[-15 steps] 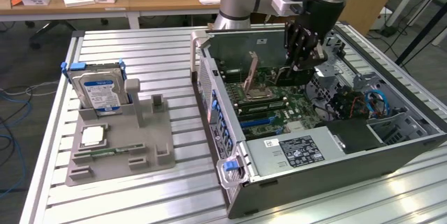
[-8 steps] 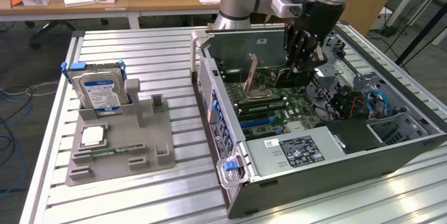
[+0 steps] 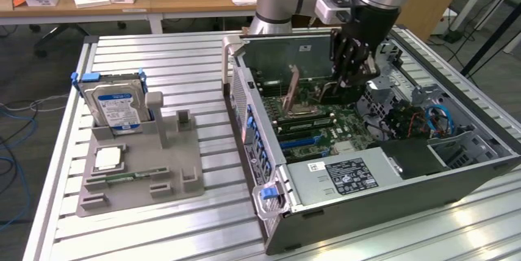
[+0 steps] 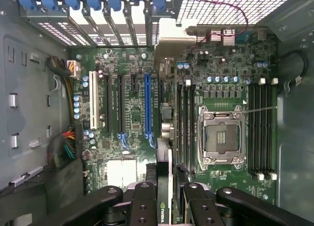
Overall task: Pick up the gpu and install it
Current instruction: 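Insert the gpu into the slot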
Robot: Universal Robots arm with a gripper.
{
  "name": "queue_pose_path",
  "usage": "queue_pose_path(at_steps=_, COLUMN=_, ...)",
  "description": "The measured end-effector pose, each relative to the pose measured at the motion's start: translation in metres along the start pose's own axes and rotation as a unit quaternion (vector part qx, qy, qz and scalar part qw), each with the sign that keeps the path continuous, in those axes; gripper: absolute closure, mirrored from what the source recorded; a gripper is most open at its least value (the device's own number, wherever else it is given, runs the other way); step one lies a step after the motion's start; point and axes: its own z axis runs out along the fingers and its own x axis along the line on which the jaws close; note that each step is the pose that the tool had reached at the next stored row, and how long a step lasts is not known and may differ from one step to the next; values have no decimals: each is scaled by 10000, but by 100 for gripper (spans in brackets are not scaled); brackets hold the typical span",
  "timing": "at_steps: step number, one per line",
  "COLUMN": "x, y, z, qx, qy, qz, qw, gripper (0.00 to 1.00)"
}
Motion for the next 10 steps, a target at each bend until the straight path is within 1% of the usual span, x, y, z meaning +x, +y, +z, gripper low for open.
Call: queue_pose_path(at_steps=10, x=8, y=20, z=66, qx=3, qy=0, qz=0, qw=10000, gripper=74)
